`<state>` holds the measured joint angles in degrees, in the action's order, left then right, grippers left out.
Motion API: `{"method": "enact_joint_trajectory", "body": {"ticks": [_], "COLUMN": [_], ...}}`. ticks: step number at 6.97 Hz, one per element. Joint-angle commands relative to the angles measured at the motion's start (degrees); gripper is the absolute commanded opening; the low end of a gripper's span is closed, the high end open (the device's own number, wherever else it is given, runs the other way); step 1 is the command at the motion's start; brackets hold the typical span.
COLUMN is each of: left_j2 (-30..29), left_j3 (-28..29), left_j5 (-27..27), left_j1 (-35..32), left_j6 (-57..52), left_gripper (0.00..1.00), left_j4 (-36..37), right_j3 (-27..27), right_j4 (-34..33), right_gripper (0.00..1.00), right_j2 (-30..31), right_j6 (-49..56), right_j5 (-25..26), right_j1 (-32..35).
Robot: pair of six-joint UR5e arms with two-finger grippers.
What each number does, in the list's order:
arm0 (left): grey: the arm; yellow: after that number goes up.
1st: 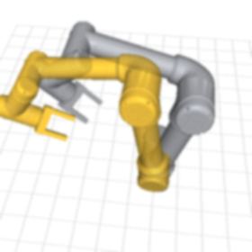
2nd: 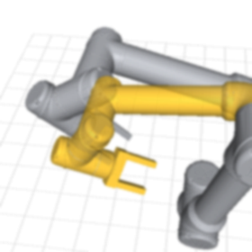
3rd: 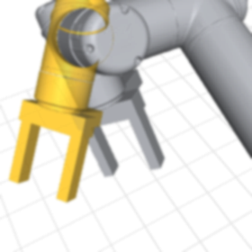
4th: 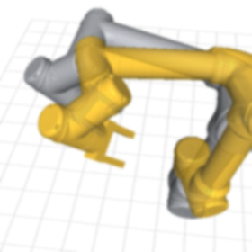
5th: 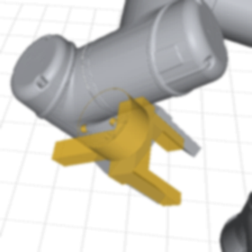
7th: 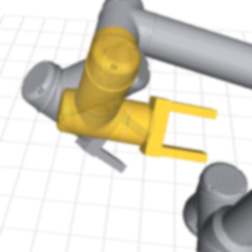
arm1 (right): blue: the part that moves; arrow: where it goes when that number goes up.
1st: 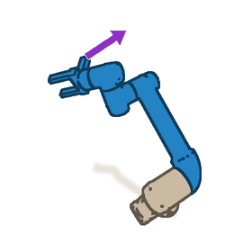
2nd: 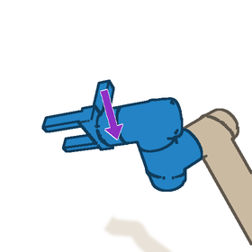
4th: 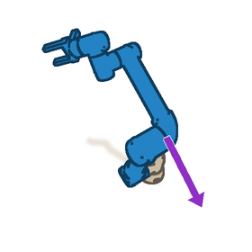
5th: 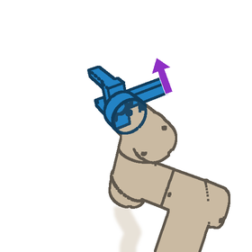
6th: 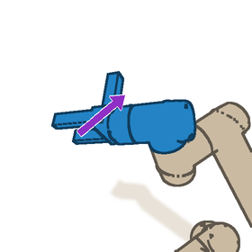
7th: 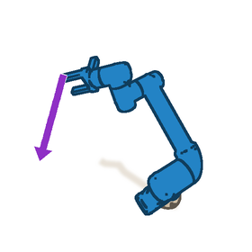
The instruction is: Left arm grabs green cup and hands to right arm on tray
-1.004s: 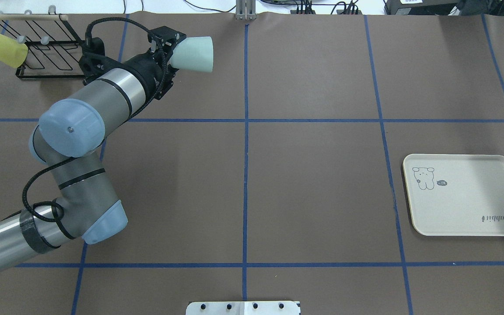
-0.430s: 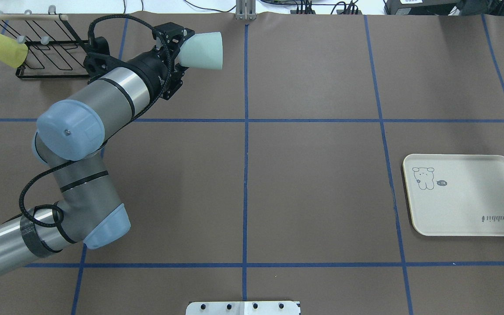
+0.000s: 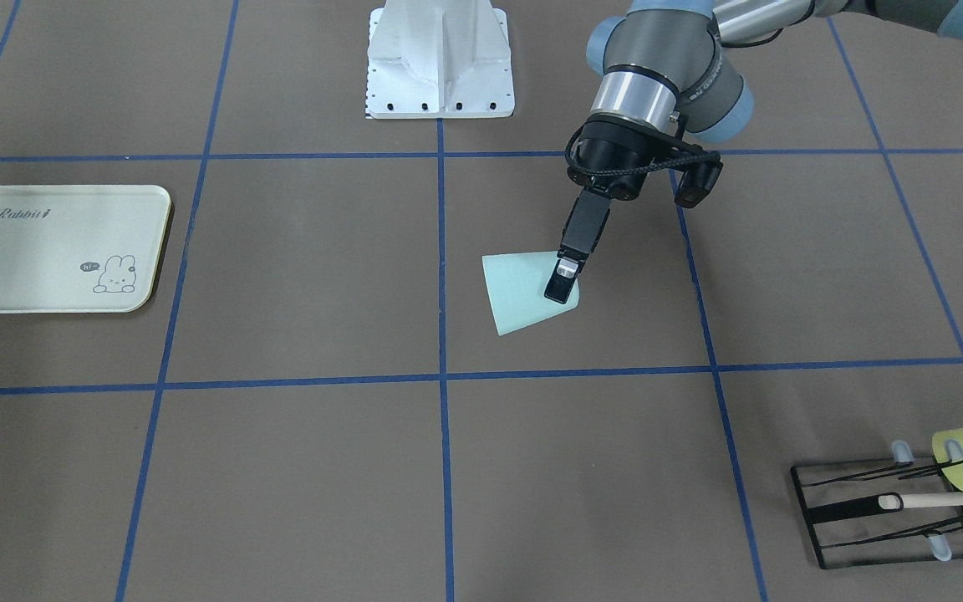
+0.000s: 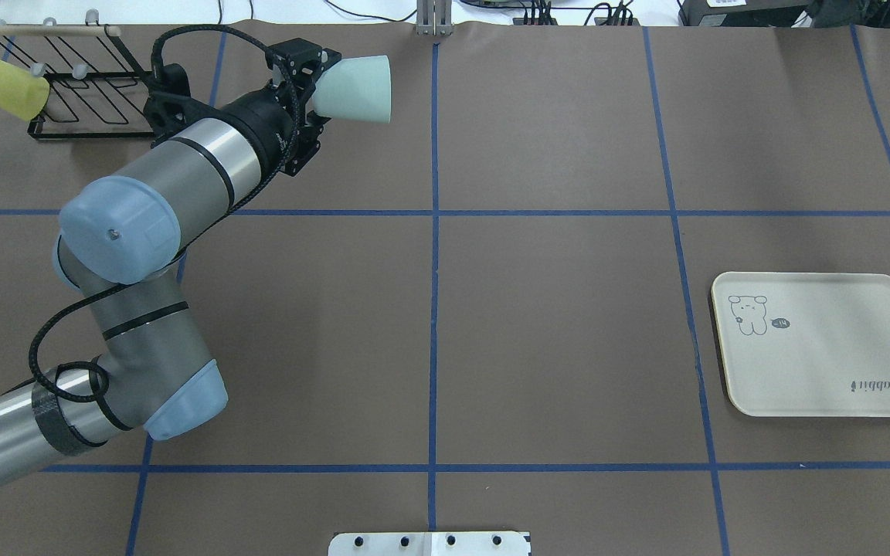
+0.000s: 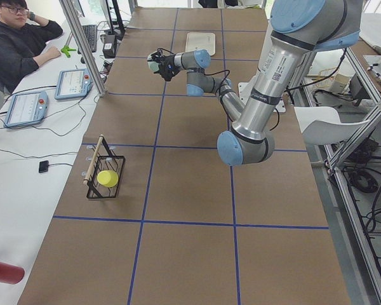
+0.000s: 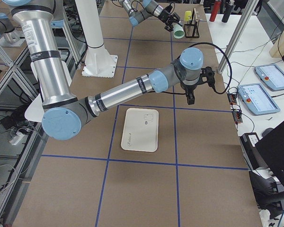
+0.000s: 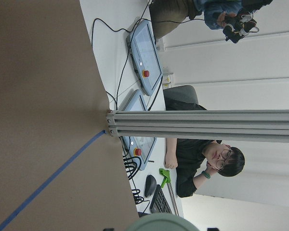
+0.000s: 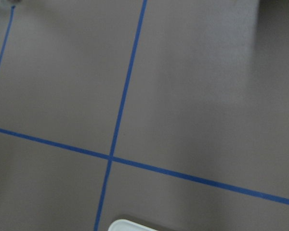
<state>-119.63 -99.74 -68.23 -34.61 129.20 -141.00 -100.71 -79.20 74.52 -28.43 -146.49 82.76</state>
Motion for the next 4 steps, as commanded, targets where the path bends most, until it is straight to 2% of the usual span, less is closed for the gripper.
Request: {"method": "enact_joint_trajectory", "body": {"ticks": [1, 2, 4], "left_j2": [0.0, 0.4, 0.1], "left_j3": [-3.9, -5.5, -5.8], "left_j5": [-0.2, -3.1, -4.6], "left_j1": [0.0, 0.0, 0.2], "left_j6": [0.0, 0.0, 0.7], "left_gripper": [0.38, 0.38, 0.38], "left_j4": [0.2, 0.2, -0.1], "right_j3": [-0.1, 0.0, -0.5], "right_j4": [19.0, 24.0, 31.1], "right_gripper": [0.99, 0.99, 0.99], "right_j2": [-2.7, -5.9, -8.8], "right_j6": [-33.6, -46.7, -56.4], "right_j5": [1.1, 1.0, 0.7], "right_j1": [-8.6, -11.5, -15.2]}}
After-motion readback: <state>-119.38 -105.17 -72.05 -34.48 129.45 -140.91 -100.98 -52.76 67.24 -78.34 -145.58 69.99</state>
